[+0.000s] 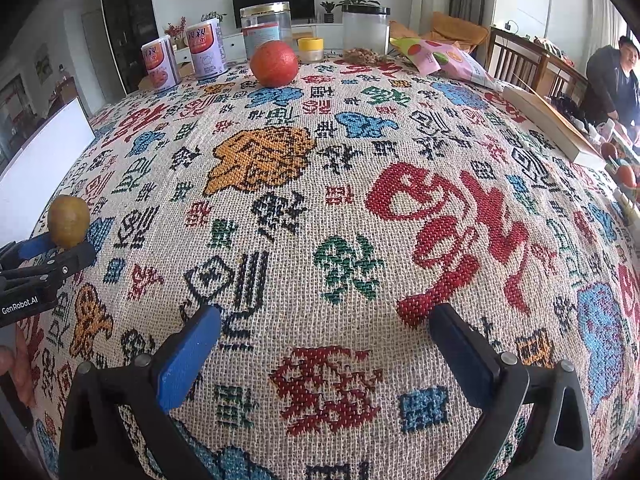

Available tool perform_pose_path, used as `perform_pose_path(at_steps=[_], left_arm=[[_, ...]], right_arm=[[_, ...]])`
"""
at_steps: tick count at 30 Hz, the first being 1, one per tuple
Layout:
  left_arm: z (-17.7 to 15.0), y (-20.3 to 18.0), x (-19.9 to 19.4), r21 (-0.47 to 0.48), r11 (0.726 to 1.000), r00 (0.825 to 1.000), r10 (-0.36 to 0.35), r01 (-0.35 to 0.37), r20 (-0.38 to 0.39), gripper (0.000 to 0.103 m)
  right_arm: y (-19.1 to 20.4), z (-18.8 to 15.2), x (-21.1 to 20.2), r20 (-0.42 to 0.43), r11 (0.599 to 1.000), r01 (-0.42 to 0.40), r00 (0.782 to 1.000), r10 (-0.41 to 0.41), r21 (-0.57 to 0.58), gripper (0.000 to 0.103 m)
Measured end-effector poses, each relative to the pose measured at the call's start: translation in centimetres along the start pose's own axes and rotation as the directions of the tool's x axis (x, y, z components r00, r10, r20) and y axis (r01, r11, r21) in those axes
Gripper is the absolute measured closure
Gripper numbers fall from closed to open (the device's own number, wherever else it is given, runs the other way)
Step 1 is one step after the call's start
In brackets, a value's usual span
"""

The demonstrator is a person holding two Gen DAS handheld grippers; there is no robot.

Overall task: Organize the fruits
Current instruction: 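Hold the brown fruit in the left tool while right tool grasps the red apple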

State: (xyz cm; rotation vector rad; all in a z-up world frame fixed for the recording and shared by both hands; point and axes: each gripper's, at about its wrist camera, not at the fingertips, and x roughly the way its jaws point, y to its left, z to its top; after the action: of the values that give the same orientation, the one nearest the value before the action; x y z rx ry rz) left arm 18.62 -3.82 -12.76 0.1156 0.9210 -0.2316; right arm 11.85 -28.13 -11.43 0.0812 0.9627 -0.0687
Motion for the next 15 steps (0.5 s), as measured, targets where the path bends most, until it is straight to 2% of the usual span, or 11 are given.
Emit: perform_pose_path(at_steps=[3,6,9,11,13,15], left_arm=[[0.0,-0.1,0.0,-0.002,1.0,1.0,0.001,-0.001,0.002,0.006],[0.0,-0.1,-0.1,-0.003,1.0,1.0,0.001,-0.001,0.002,0.006],[0.0,0.0,0.0,-0.005,1.0,1.0,0.0,0.0,0.002,0.006],[0.0,0.0,0.0,-0.005,1.0,1.0,0.001,-0.001,0.003,0.006],[0.1,0.0,0.0,-0.006,1.0,1.0,0.001,-0.001,0.003,0.006],[0.1,0.1,0.0,-0.009,1.0,1.0,0.004,-0.004,0.003,0.005]], right_arm=[[-0.3,-0.3,-0.6,0.012,1.0,-0.011,1.0,0.01,0.017,0.0],[-0.8,0.8,-1.8,0.108,1.0,-0.009,0.994,0.007,0.021,0.0],[0.3,6.4,-0.4,0.105,0.996,-0.001,0.994,0.01,-0.09,0.001],[1.5,11.1,0.6,0.143,0.987,0.011,0.99,0.013,-0.162,0.001],[3.3,15.8,1.8,0.192,0.965,0.009,0.981,0.043,-0.262,0.001],[5.3,19.9,3.9,0.193,0.94,0.021,0.98,0.049,-0.341,0.001]])
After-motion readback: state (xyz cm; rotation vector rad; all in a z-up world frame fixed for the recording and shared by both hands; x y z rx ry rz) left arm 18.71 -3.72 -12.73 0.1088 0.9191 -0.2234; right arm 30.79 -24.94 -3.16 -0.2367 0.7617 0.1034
